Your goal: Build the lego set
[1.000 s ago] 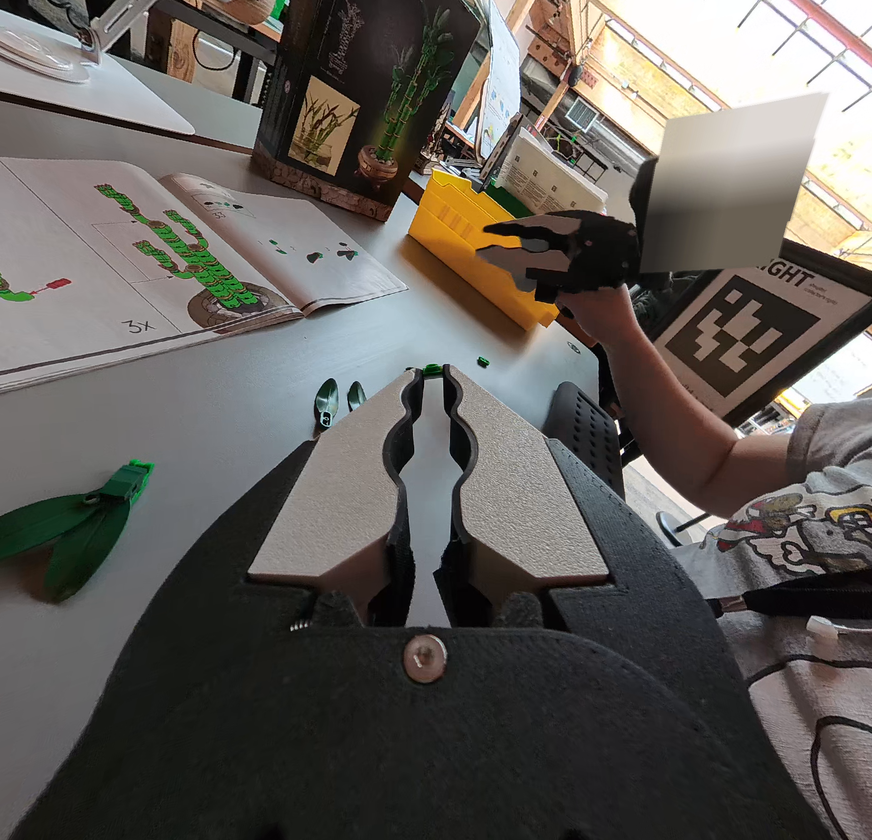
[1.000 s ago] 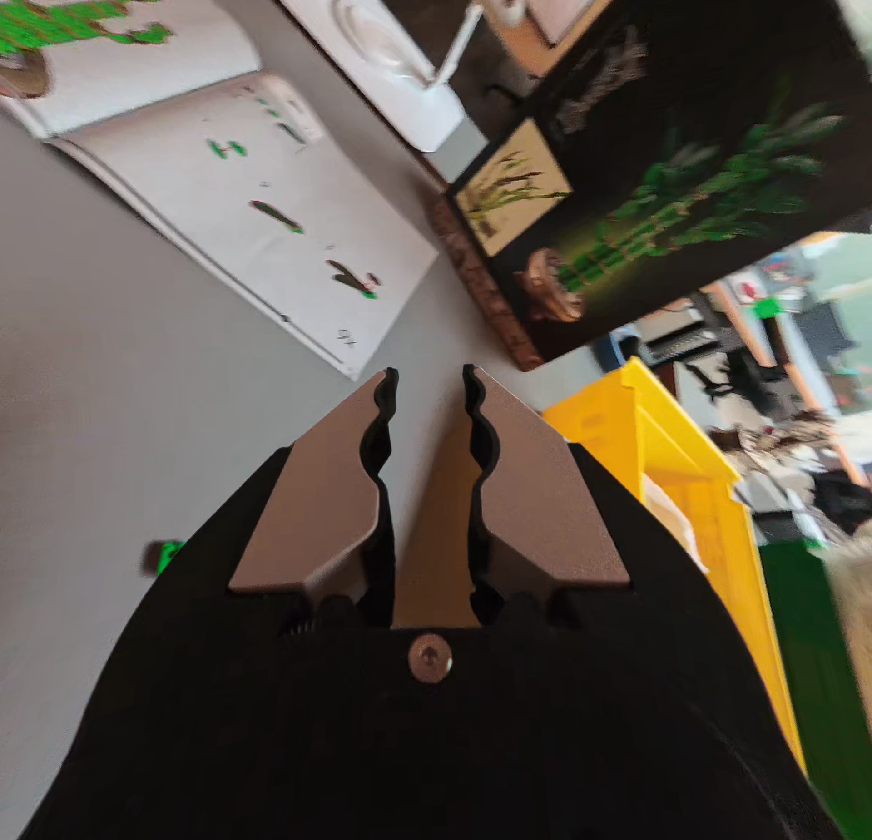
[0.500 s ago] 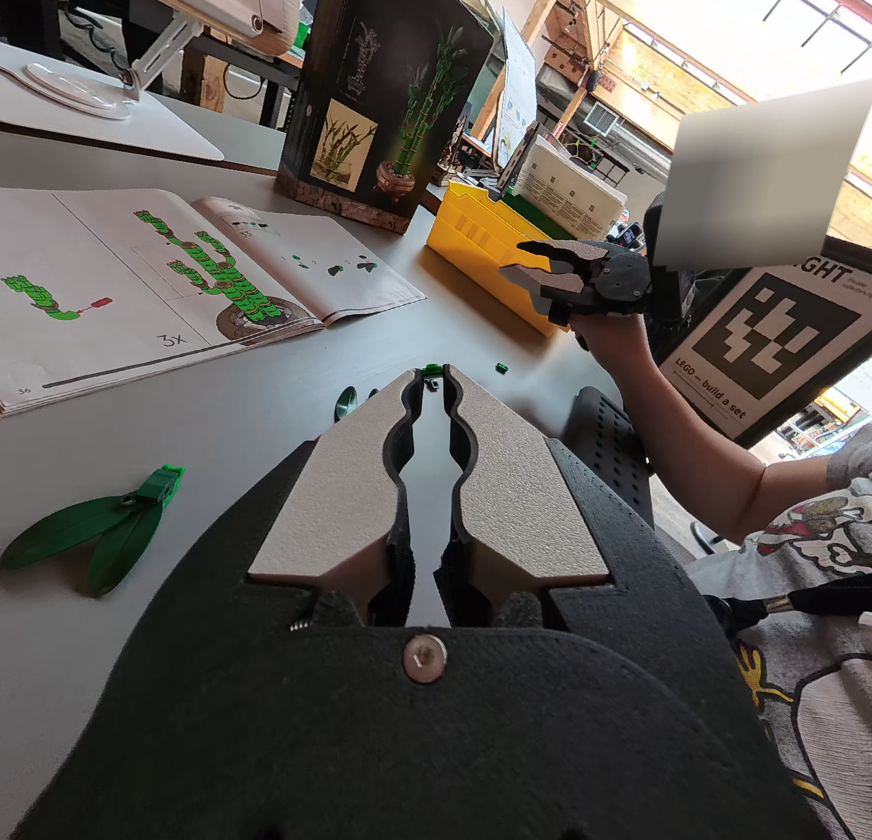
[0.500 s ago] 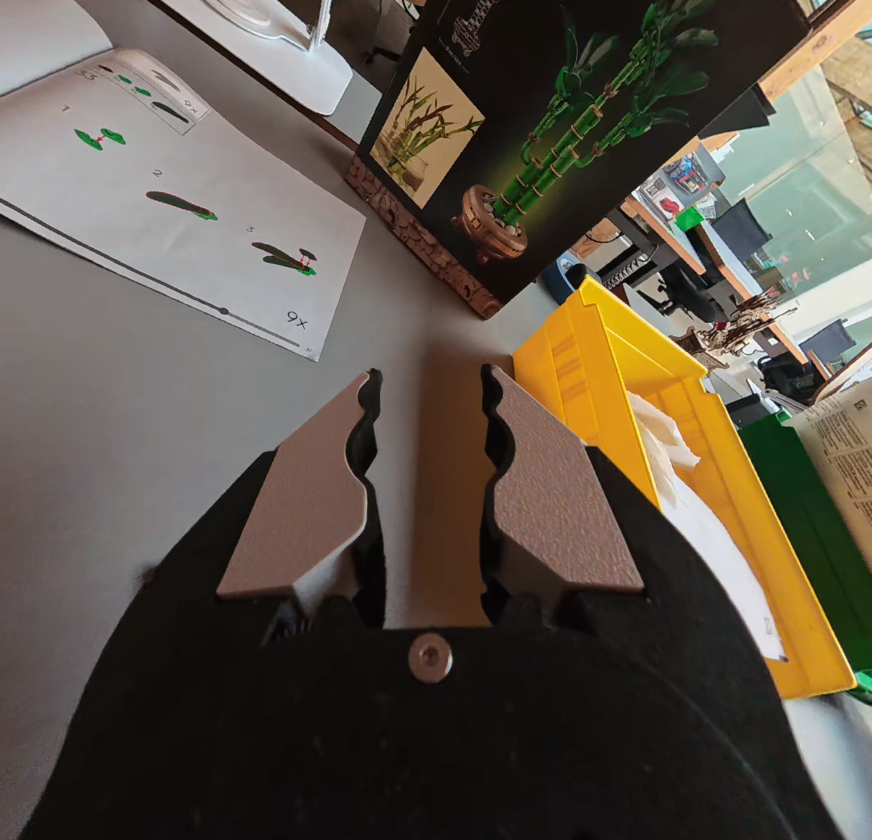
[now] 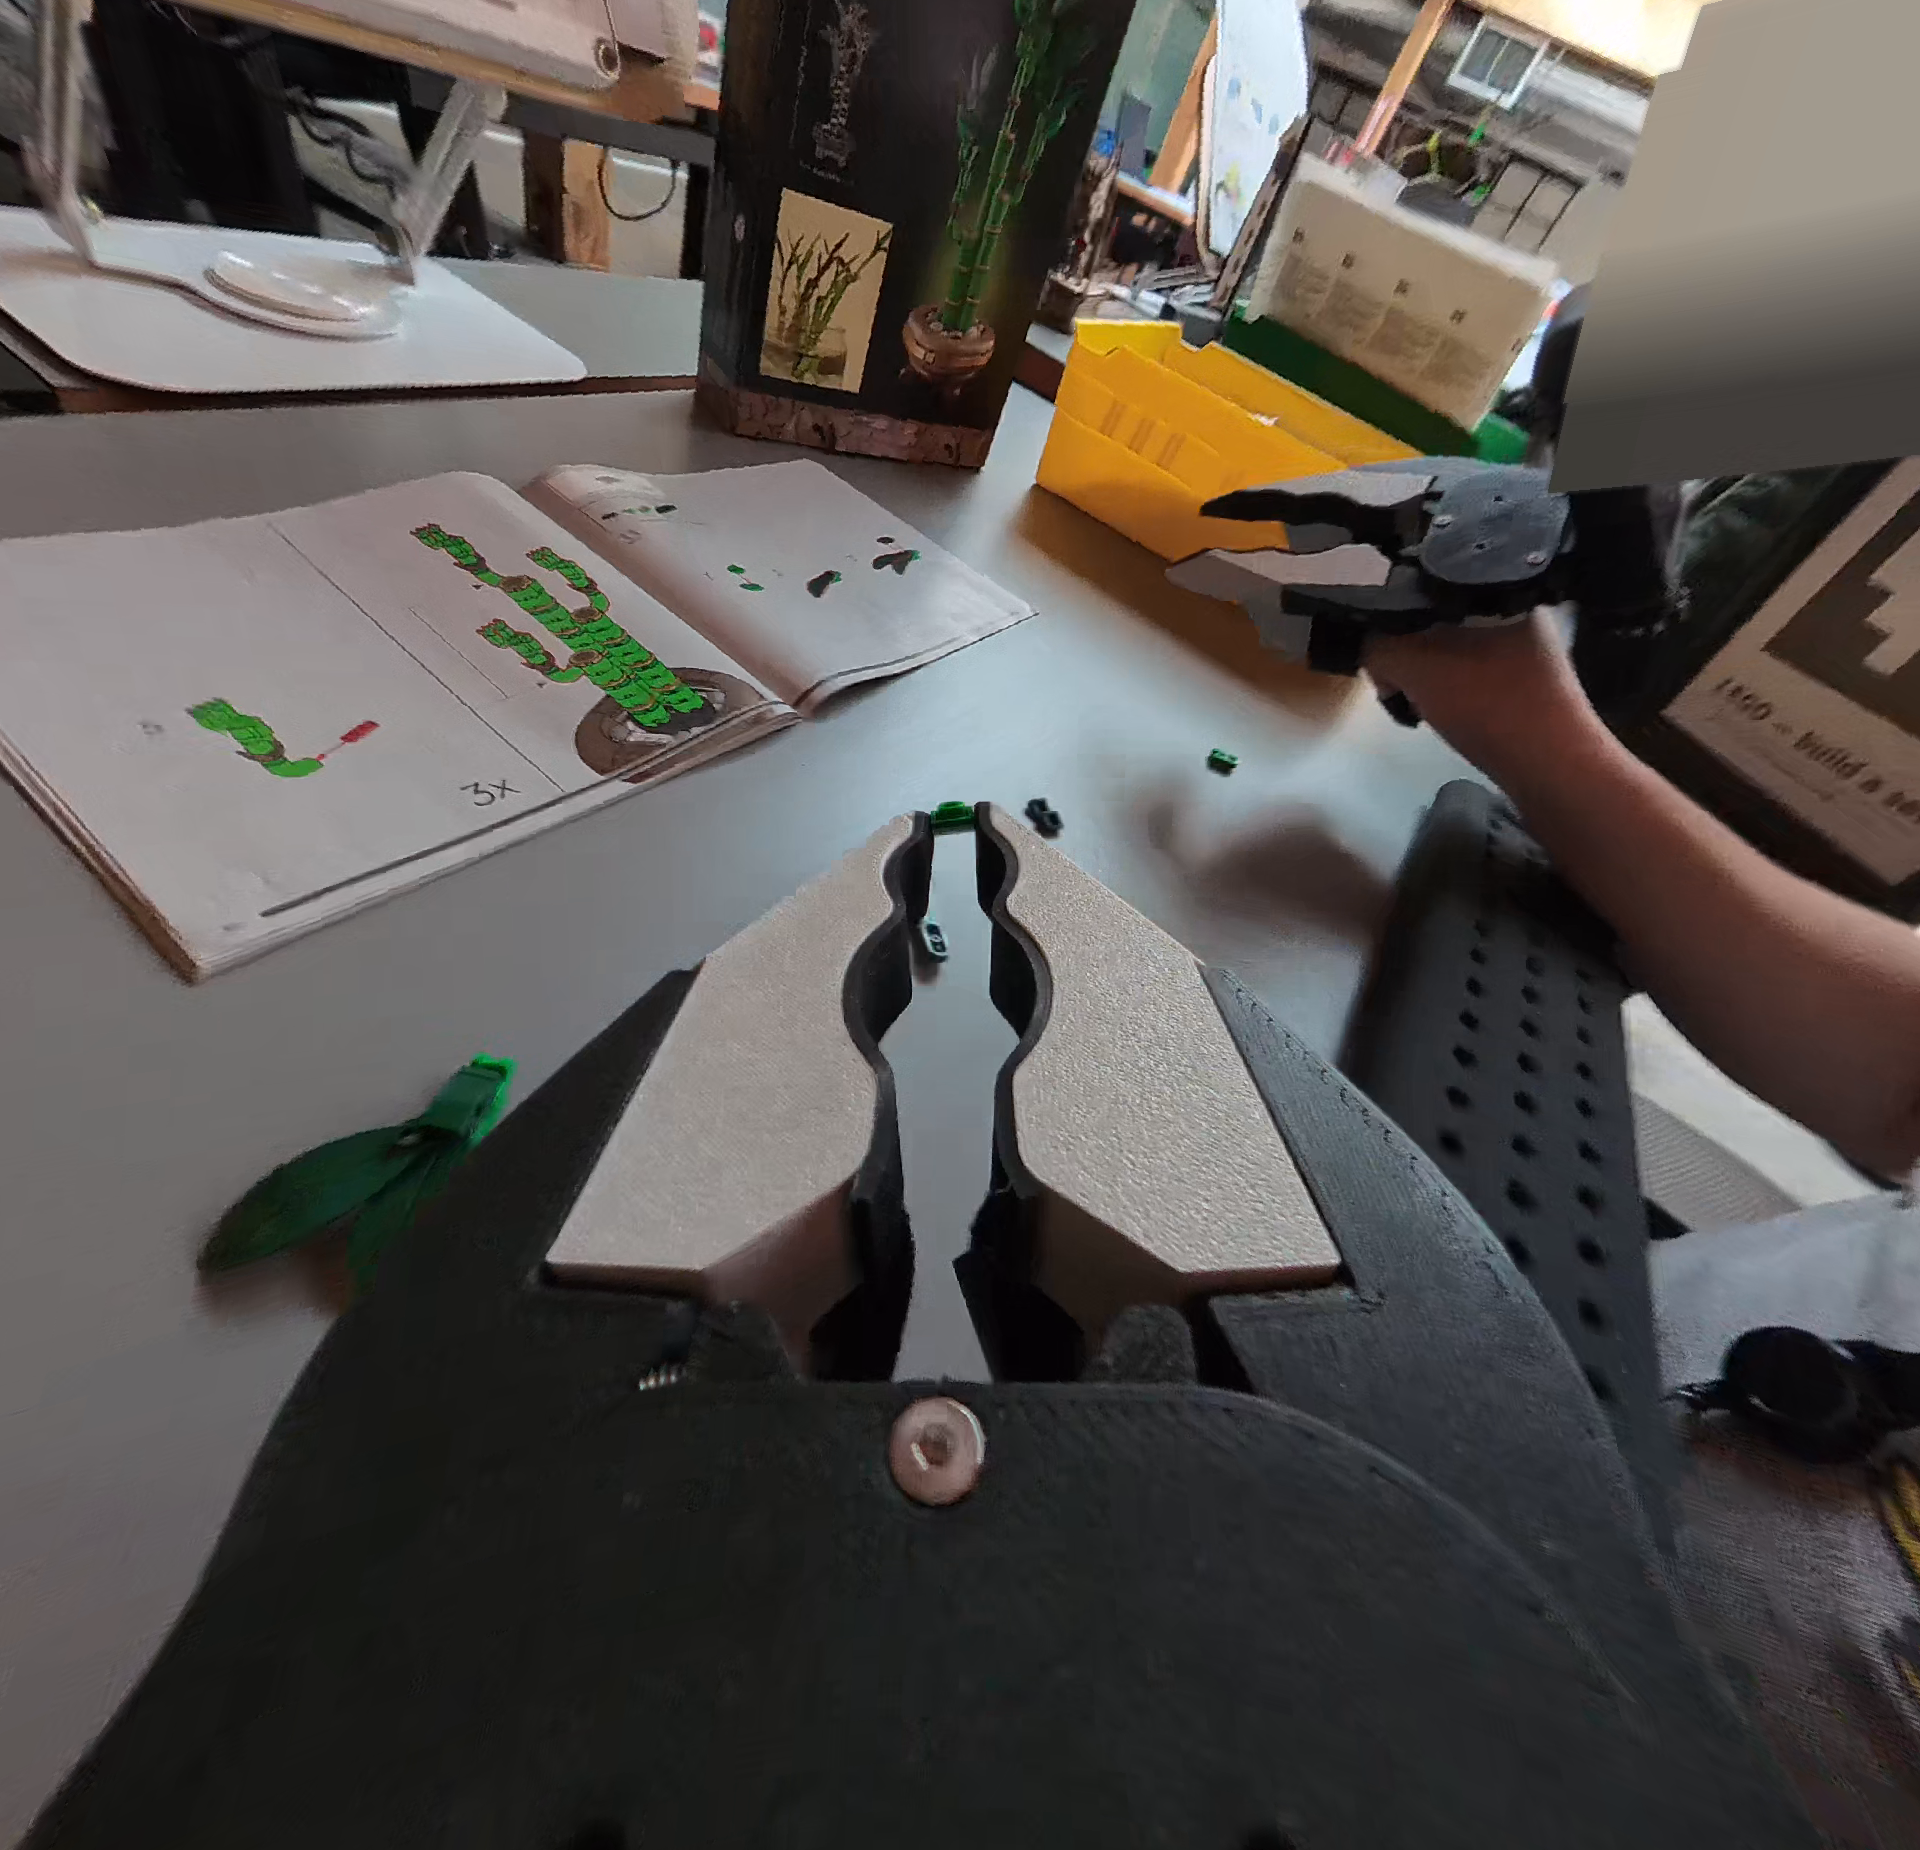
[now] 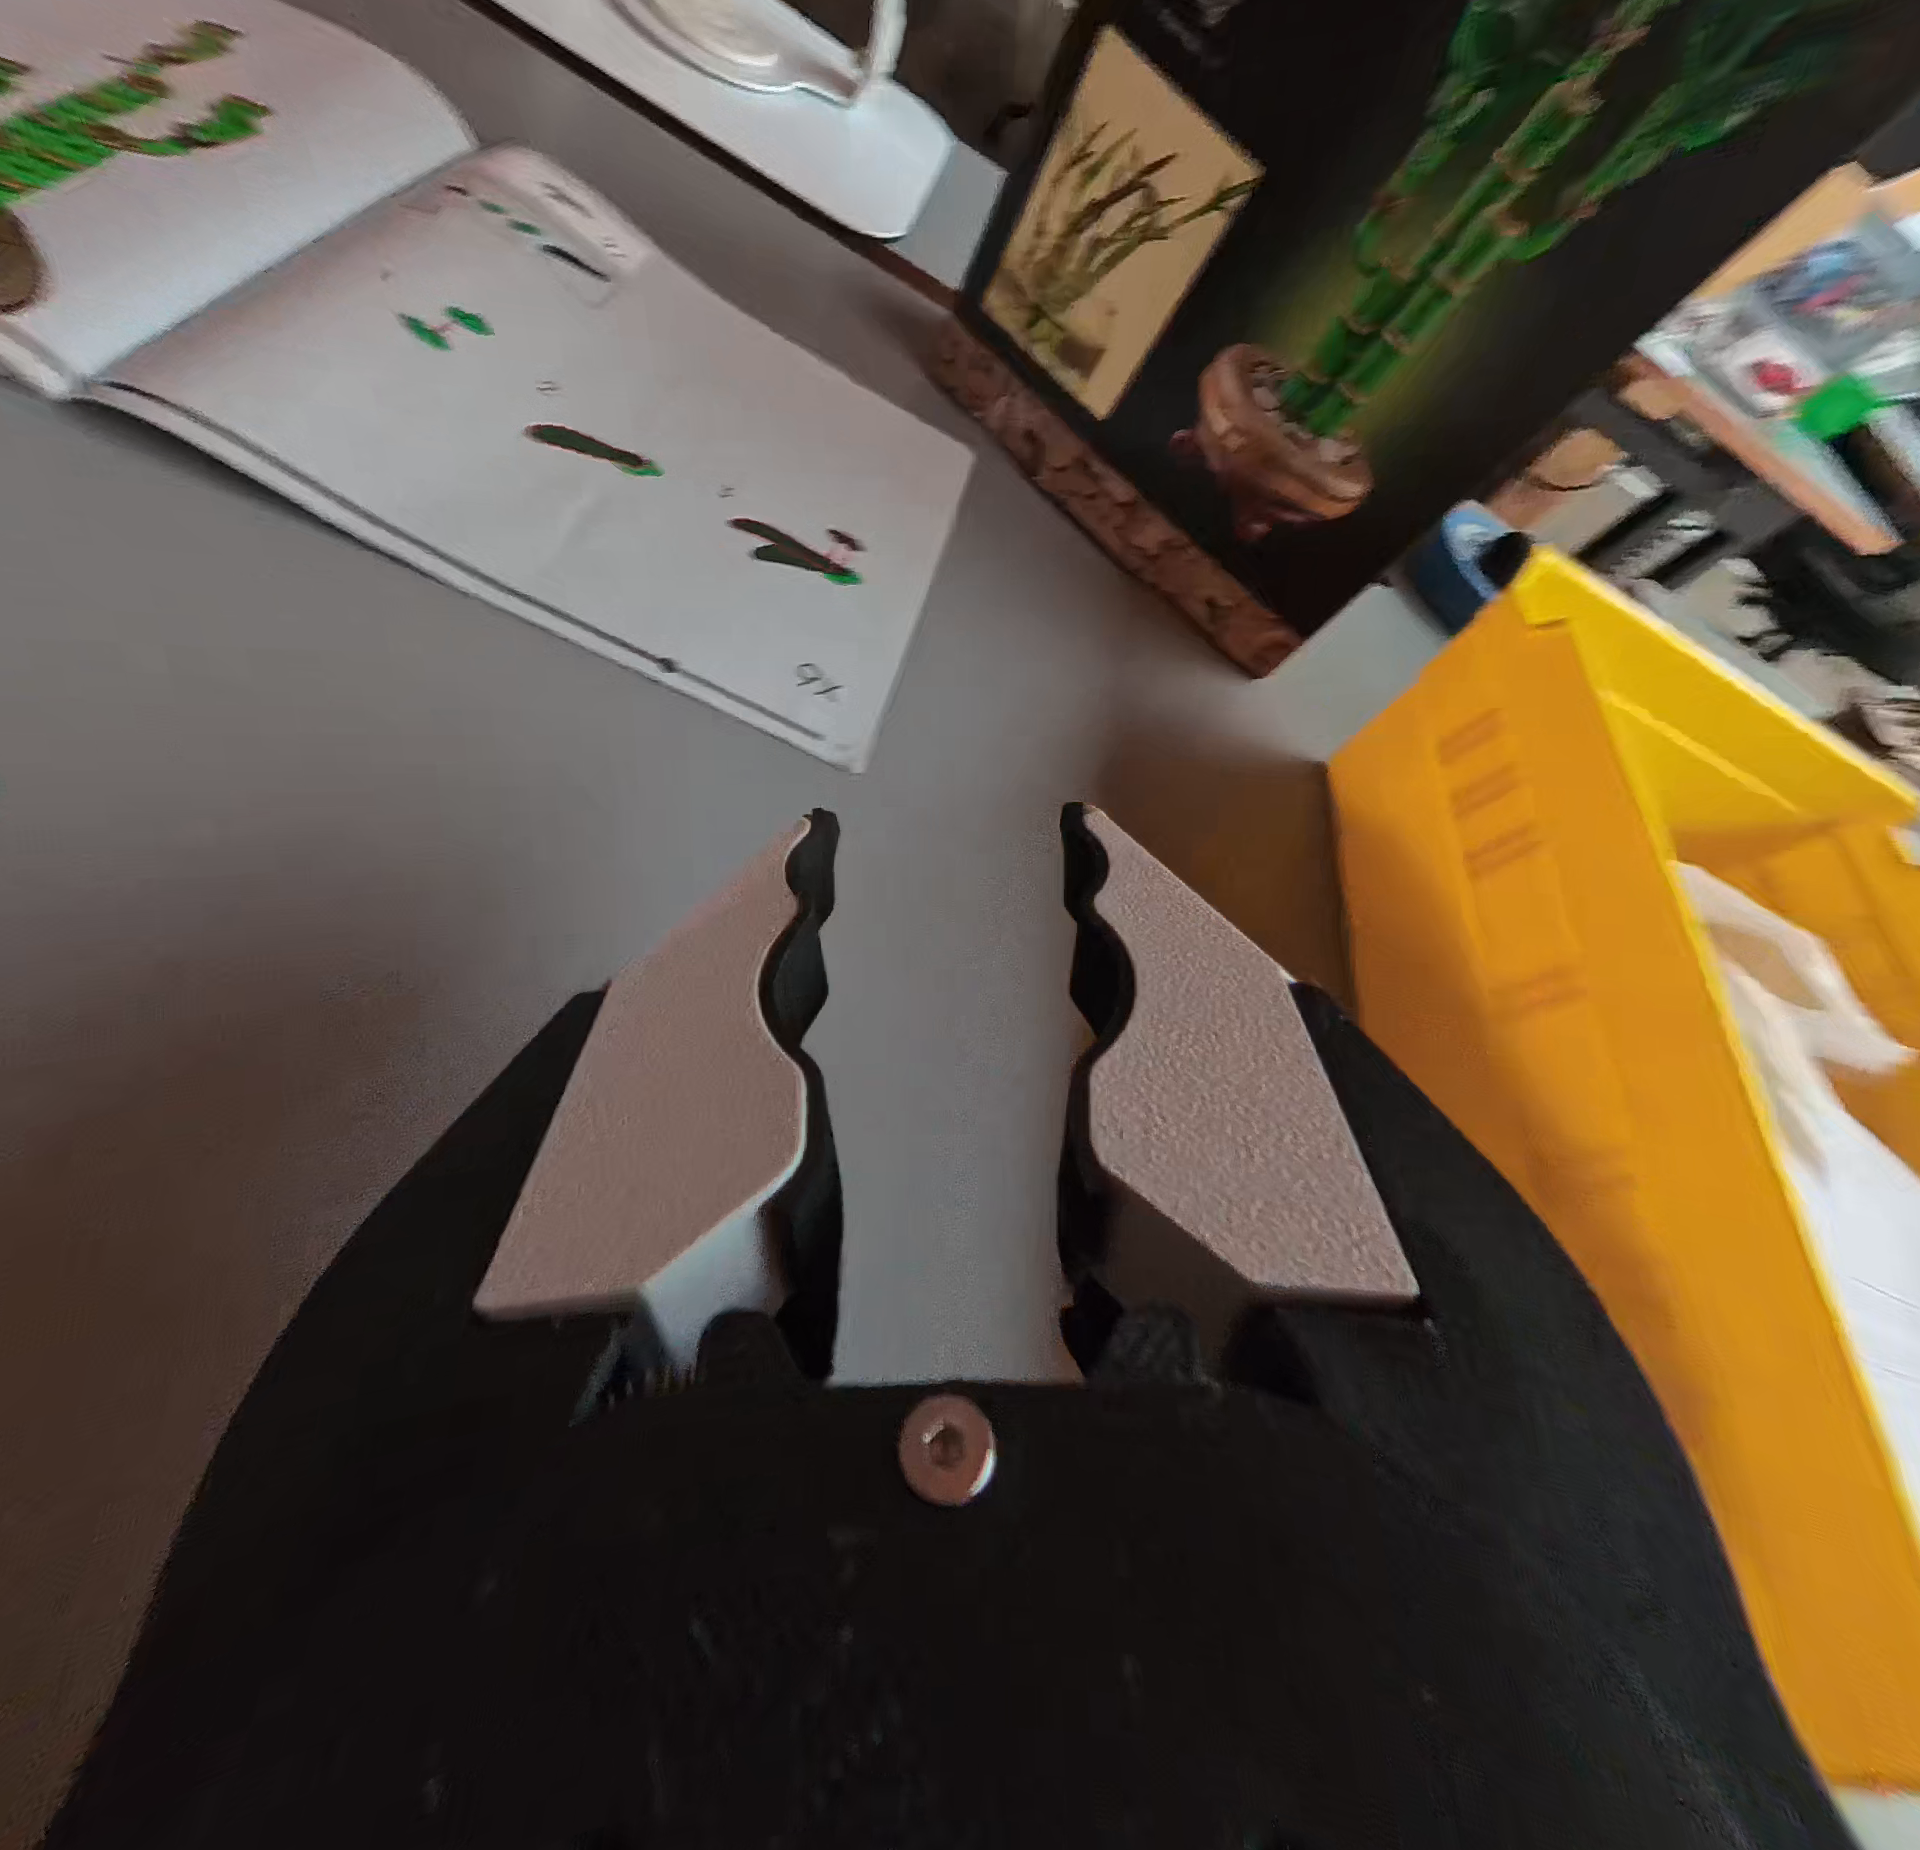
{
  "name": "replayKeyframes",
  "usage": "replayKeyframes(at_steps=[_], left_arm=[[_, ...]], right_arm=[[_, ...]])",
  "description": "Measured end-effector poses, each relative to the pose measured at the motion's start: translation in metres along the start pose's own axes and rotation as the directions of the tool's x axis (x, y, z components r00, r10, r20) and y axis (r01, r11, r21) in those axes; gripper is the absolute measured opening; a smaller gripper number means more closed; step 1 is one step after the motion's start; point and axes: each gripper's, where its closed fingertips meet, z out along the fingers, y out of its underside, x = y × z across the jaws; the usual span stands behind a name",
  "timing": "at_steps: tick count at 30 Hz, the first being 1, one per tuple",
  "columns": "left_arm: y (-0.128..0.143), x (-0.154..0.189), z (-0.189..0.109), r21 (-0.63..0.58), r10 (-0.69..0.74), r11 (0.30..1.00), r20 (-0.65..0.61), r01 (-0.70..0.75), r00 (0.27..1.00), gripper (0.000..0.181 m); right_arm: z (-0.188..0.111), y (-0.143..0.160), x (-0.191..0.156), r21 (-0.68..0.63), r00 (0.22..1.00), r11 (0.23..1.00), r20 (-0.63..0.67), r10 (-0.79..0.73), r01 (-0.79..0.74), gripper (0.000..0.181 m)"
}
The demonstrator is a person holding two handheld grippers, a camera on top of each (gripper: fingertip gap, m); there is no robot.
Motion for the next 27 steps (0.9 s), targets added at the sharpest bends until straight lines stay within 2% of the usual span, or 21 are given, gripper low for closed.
replayKeyframes(at_steps=[2,3,6,9,13,17,20,24,27], left_arm=[[-0.012,-0.003,0.002,-0.014,0.136,0.991,0.102,-0.135,0.985,0.006],[-0.020,-0.003,0.003,-0.028,0.203,0.979,0.151,-0.201,0.968,0.006],[-0.039,-0.003,0.009,-0.089,0.352,0.936,0.240,-0.340,0.905,0.006],[-0.048,-0.001,0.021,-0.105,0.386,0.922,0.241,-0.372,0.890,0.006],[-0.029,-0.002,0.033,-0.104,0.327,0.944,0.188,-0.313,0.926,0.006],[-0.009,0.007,0.027,-0.074,0.237,0.970,0.110,-0.230,0.965,0.006],[-0.005,0.002,0.018,-0.065,0.226,0.974,0.126,-0.219,0.966,0.006],[-0.004,0.004,0.014,-0.035,0.149,0.989,0.084,-0.147,0.985,0.007],[-0.005,0.004,0.012,-0.031,0.139,0.990,0.078,-0.137,0.987,0.006]], right_arm=[[-0.003,0.000,-0.029,0.009,0.974,0.997,0.214,0.068,-0.071,0.040],[-0.006,0.001,-0.040,-0.002,0.947,0.995,0.305,0.100,-0.104,0.032],[-0.014,0.012,-0.053,-0.125,0.882,0.986,0.446,0.152,-0.106,0.028],[-0.028,0.029,-0.061,-0.307,0.806,0.951,0.554,0.209,-0.036,0.023],[-0.044,0.034,-0.066,-0.423,0.766,0.904,0.601,0.228,0.062,0.020],[-0.044,0.054,-0.073,-0.535,0.783,0.818,0.593,0.187,0.210,0.019],[-0.039,0.061,-0.074,-0.583,0.809,0.770,0.567,0.156,0.260,0.019],[-0.041,0.069,-0.076,-0.631,0.816,0.713,0.560,0.145,0.307,0.019],[-0.040,0.070,-0.076,-0.638,0.823,0.696,0.555,0.121,0.328,0.018]])
